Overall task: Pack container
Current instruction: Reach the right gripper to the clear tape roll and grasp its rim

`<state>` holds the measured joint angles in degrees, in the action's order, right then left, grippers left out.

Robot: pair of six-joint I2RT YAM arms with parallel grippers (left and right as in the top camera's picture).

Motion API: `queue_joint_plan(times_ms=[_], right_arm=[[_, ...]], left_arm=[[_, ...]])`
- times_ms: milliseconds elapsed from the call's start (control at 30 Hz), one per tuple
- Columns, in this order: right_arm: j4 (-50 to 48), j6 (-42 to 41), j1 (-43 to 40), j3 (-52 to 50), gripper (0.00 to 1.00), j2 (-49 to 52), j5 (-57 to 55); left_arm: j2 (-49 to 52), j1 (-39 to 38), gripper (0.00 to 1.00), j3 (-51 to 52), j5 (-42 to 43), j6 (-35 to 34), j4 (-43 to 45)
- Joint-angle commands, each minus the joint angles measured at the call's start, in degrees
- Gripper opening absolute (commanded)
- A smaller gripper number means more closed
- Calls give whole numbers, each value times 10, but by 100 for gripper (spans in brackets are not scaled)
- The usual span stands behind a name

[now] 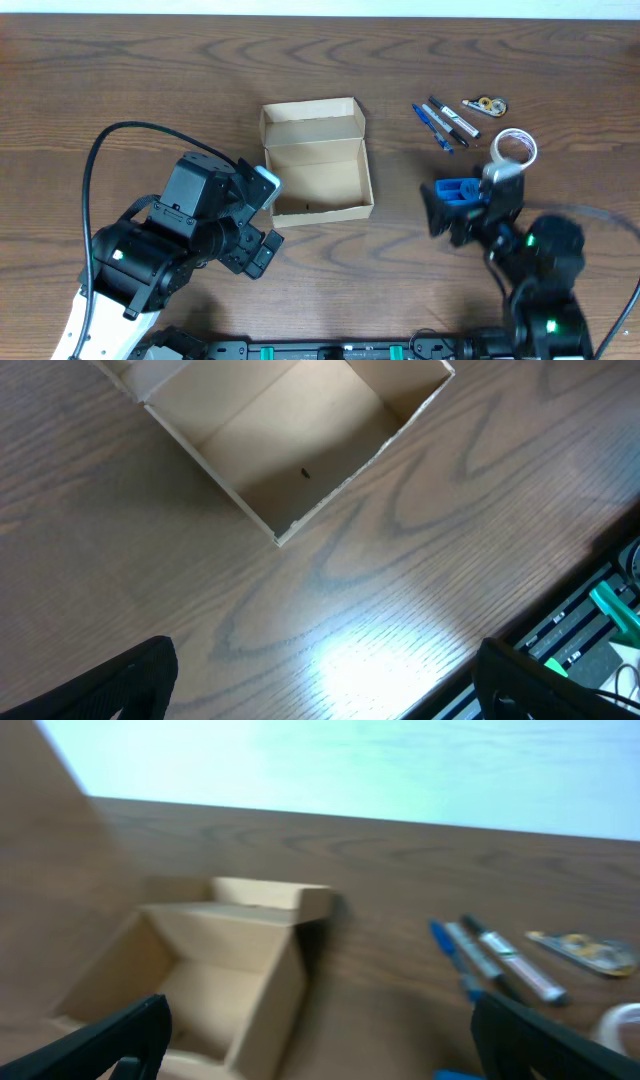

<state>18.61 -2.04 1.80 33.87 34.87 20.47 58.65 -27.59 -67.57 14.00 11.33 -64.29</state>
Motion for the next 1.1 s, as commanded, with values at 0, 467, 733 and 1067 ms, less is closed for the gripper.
queue_joint_plan(times_ms=[0, 467, 733, 1067], right_arm=[[3, 36, -37, 59, 99, 76, -11], [-58, 35, -62, 107, 99, 230, 2], [-23, -65, -105, 156, 99, 301, -44], [112, 32, -110, 311, 99, 447, -147]], left_arm=[[-2, 0, 95, -1, 4, -7, -2], [-2, 0, 95, -1, 4, -7, -2], [-2, 0, 95, -1, 4, -7, -2], [-2, 0, 95, -1, 4, -7, -2]])
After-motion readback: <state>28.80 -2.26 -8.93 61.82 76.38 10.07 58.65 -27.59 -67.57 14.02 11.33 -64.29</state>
